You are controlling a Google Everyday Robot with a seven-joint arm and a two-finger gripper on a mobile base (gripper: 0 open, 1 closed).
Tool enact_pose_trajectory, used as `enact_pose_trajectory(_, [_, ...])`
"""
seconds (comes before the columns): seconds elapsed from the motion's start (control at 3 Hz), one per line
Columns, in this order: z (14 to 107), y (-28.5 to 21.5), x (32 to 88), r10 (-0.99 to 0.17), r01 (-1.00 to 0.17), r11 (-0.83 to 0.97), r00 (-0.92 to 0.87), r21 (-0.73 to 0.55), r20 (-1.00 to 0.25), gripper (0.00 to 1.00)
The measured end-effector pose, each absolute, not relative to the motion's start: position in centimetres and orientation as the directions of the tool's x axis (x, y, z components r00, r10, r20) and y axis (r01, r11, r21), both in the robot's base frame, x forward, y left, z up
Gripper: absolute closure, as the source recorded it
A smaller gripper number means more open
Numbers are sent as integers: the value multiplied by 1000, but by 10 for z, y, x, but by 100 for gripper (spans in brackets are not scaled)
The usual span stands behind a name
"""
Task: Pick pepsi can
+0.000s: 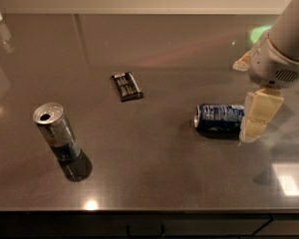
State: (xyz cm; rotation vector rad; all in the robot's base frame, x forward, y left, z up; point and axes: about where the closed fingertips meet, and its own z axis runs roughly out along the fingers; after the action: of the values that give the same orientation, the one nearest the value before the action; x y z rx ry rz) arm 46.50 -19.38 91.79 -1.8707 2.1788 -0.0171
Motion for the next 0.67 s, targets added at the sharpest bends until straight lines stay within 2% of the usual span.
enact_pose_trajectory(0.67, [885,-181,480,-983,-983,118,-95,-144,-155,0])
